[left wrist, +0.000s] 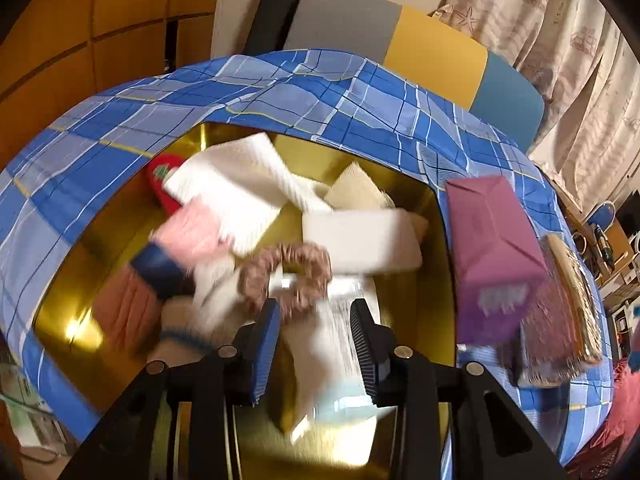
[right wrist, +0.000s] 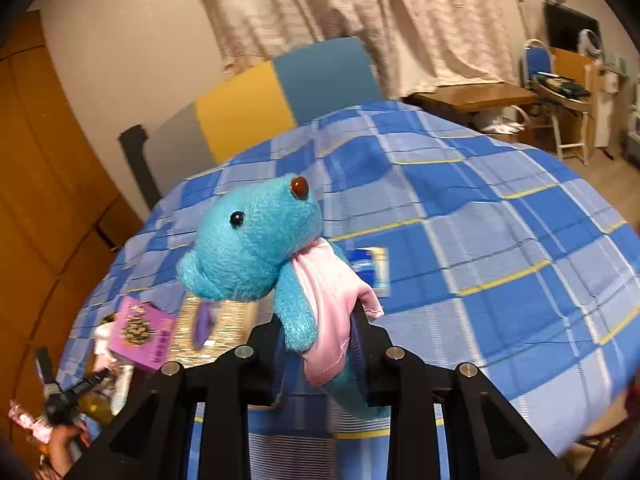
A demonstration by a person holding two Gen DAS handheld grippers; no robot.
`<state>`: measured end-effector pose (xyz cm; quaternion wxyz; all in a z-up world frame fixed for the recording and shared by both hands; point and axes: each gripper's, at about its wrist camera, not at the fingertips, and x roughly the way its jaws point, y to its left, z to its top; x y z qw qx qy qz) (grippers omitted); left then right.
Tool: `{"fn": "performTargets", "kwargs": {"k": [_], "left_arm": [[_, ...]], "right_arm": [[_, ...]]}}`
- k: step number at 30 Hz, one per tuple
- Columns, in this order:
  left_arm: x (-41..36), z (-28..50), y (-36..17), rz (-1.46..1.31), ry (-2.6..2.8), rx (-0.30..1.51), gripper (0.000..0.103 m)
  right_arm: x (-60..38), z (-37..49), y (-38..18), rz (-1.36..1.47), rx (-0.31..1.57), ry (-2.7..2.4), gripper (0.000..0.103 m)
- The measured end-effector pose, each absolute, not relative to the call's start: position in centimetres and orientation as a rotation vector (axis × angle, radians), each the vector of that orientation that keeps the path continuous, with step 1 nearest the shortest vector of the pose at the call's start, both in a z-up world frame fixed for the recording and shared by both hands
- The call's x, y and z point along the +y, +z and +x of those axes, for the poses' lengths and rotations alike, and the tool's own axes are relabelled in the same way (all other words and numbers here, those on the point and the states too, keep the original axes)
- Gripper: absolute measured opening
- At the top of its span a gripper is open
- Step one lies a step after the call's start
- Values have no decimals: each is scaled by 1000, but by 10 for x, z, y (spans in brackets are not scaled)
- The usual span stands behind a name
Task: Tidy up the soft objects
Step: 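Carry the scrunchie into the gold tray and open the left tool, then lower the blue plush into the gold tray and open the right tool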
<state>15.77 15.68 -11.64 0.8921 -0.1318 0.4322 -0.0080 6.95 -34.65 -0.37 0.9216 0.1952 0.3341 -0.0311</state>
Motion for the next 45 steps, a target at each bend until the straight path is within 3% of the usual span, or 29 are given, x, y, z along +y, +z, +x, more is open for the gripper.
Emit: {"fn": "performTargets", "kwargs": {"k": [12, 26, 34, 37, 45], "left_arm": [[155, 93, -111, -223, 24, 827, 36], [244, 61, -89, -418, 263, 739, 36], [263, 52, -83, -471, 288, 726, 36], [261, 51, -79, -467, 286, 713, 36], [237, 60, -70, -462, 212, 712, 36]], "right_arm": [[-184, 97, 16, 281, 709, 301, 28], [16, 126, -56, 54, 912, 603, 29], [60, 135, -95, -31, 1004, 642, 37], [67, 138, -103, -65, 1010, 658, 47], [37, 123, -85, -15, 958, 642, 48]]}}
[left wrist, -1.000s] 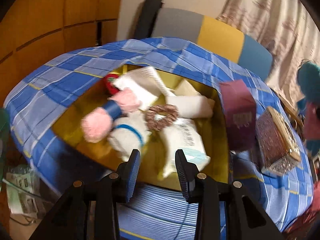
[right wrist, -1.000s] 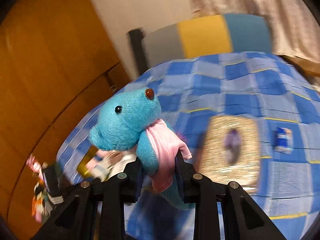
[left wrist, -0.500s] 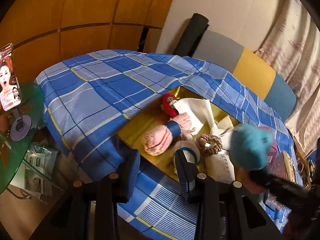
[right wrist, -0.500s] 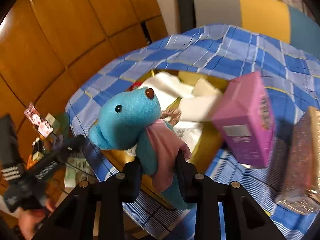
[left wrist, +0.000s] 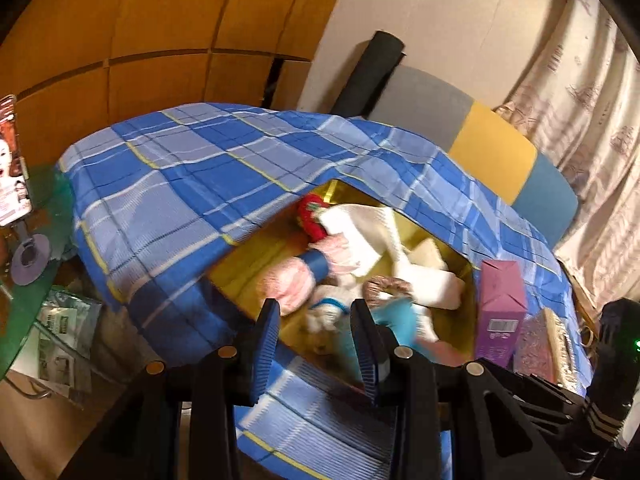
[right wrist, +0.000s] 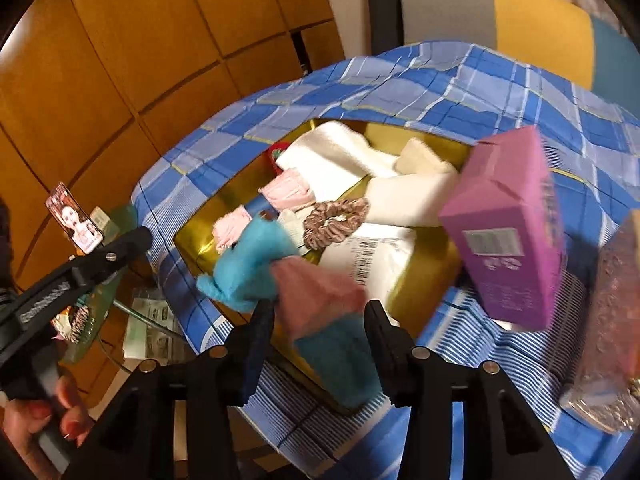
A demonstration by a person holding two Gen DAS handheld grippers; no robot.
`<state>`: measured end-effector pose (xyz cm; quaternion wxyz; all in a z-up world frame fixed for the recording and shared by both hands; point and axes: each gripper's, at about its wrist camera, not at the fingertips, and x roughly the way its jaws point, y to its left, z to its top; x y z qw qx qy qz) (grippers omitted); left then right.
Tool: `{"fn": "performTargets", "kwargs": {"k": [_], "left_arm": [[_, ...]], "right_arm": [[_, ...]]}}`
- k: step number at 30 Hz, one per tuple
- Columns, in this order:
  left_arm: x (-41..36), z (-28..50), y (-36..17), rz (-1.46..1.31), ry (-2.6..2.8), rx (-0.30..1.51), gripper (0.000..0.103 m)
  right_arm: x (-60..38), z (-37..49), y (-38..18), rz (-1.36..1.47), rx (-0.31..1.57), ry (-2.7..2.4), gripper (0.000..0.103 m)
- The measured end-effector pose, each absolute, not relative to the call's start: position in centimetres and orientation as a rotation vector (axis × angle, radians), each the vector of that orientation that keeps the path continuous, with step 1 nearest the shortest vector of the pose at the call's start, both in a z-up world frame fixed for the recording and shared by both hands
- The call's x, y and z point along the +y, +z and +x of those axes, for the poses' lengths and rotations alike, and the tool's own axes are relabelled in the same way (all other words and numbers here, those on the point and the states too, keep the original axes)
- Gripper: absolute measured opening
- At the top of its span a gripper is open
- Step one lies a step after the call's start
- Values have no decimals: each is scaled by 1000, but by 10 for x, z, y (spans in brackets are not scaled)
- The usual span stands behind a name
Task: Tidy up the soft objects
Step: 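Lower the blue plush into the gold tray and open the right tool, then grasp the blue Tempo tissue pack with the right tool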
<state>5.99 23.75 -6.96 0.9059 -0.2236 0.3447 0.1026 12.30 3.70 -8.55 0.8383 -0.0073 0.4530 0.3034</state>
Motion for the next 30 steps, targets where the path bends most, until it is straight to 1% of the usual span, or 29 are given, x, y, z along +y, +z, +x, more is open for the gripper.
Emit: {"fn": "performTargets", "kwargs": {"k": [7, 11, 15, 19, 24, 26, 30], "left_arm": [[194, 73, -59, -449, 99, 725, 36], [154, 83, -50, -408, 3, 738, 38], [109, 92, -38, -359, -108, 746, 41], [64, 95, -29, -299, -206, 750, 41], [22, 90, -32, -235, -264, 771, 41], [13, 88, -38, -213, -265, 791, 41], [17, 84, -50, -196, -232, 826, 41]], "right_arm": [[-19, 99, -57, 59, 882, 596, 48], [-63, 86, -43, 93, 828, 524, 48], [-120, 77, -32, 154, 781, 421, 48], [-193, 75, -28, 229, 738, 262, 48], [-298, 100, -43, 384, 754, 7, 54], [-328, 115, -54, 393, 773, -73, 56], [-370, 161, -84, 379, 867, -189, 56]]}}
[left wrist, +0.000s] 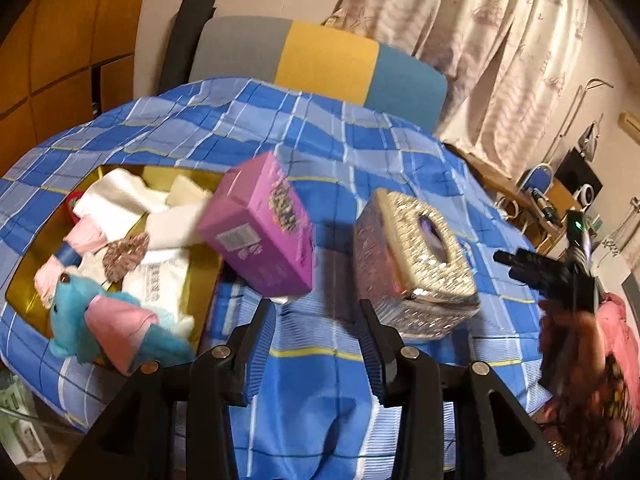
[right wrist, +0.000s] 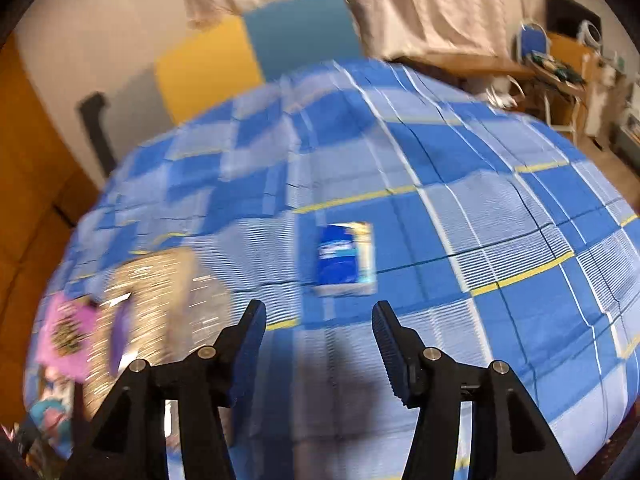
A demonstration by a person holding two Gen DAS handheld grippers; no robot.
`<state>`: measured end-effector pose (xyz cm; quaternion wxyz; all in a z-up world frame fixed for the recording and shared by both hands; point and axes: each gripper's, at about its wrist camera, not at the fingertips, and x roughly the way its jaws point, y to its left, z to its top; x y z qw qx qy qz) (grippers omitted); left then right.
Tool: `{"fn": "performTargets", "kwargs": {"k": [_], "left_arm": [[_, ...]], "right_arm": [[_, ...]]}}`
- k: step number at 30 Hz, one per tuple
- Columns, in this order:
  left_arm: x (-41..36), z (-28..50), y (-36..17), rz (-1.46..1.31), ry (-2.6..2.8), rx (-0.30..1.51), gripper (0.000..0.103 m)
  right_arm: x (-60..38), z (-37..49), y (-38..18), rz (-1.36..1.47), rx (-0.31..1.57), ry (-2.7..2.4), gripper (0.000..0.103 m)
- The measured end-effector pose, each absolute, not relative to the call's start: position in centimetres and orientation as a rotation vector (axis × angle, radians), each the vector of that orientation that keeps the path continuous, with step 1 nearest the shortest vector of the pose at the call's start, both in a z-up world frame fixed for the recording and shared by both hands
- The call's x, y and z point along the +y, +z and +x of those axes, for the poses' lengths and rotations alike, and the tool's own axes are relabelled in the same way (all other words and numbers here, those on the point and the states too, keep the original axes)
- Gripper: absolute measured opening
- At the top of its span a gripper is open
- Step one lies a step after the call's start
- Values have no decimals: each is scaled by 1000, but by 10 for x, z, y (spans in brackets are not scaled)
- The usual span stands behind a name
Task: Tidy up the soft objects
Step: 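Grasp the blue Tempo tissue pack with the right tool, then carry the tissue pack into the gold tray and open the right tool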
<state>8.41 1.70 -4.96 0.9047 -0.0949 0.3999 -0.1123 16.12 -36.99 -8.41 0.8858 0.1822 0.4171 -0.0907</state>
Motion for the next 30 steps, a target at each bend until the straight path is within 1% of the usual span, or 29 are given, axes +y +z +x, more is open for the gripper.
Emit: {"fn": "performTargets", "kwargs": {"k": [4, 7, 12, 15, 17, 20, 26, 30], "left_arm": [[37, 84, -60, -200, -169, 853, 41], [61, 84, -68, -207, -101, 869, 41], [105, 83, -77, -232, 2, 881, 41], [132, 85, -82, -240, 66, 891, 41], [146, 88, -89, -240, 94, 905, 41], [157, 92, -99, -232, 118, 936, 41], [150, 105, -113, -204, 42, 1003, 41], [154, 129, -129, -198, 41, 1057, 41]], "right_arm": [[-388, 202, -108, 423, 933, -211, 59], [-386, 224, -121, 414, 965, -212, 65], [-387, 249, -143, 402, 1020, -233, 65], [-388, 256, -152, 394, 1041, -238, 62], [-388, 261, -157, 380, 1059, -236, 56], [-385, 262, -158, 341, 1060, -233, 53], [-386, 255, -149, 317, 1052, -231, 52], [-386, 243, -130, 302, 1013, -241, 52]]}}
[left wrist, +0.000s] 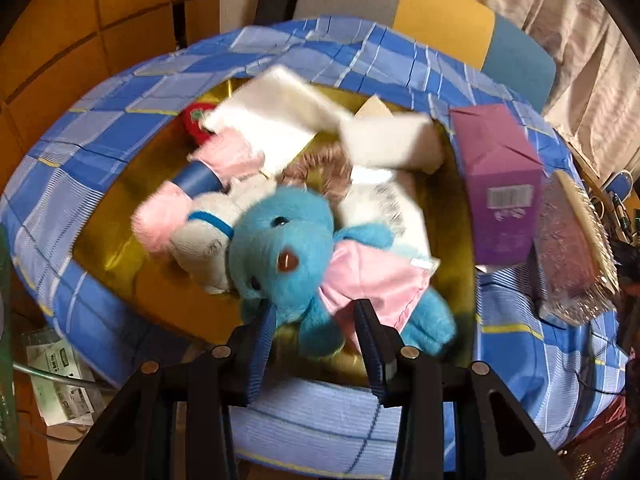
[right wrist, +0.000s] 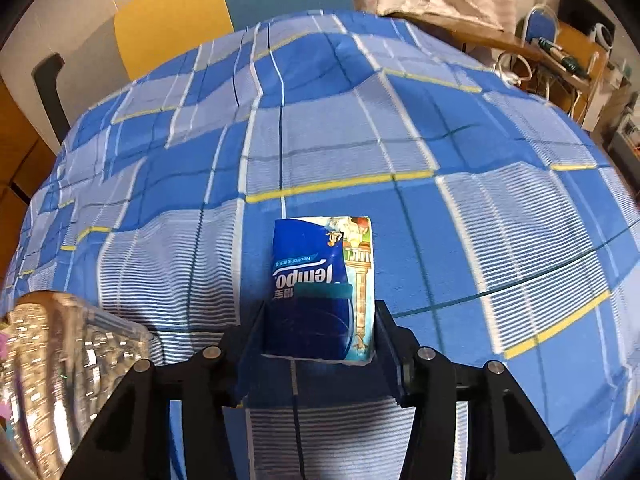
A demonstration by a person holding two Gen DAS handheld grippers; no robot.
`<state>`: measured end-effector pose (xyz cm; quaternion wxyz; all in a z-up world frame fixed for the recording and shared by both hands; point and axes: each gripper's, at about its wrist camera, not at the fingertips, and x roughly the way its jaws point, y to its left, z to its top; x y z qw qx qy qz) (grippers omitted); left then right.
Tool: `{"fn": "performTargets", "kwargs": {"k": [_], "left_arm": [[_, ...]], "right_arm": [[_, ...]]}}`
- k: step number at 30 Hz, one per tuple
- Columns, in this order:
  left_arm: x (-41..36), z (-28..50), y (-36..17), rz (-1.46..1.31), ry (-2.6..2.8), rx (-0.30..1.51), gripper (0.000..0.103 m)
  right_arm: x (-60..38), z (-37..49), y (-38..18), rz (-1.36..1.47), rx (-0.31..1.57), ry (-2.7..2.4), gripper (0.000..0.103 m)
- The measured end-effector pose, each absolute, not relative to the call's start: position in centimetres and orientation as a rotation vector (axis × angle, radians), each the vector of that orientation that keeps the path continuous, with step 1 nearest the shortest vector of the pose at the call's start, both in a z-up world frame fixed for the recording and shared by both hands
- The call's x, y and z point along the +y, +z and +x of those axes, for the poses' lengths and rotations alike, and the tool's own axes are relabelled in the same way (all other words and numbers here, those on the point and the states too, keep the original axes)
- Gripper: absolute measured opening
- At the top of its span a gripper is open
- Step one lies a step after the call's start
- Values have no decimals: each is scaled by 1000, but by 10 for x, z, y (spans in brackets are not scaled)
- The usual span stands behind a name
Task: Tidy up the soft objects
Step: 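Carry the tissue pack into the gold tray and open the right tool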
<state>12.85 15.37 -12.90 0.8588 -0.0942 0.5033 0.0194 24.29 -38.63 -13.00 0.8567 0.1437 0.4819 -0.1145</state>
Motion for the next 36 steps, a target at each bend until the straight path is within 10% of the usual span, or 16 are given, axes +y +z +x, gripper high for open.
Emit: {"fn": "performTargets", "kwargs": {"k": [21, 36], "left_arm": [[177, 60, -84, -319, 60, 790, 38], [193, 38, -92, -274, 216, 806, 39]], "right_arm": [[-205, 181, 46, 140, 665, 156, 52], [16, 179, 31, -1, 749, 508, 52]]}}
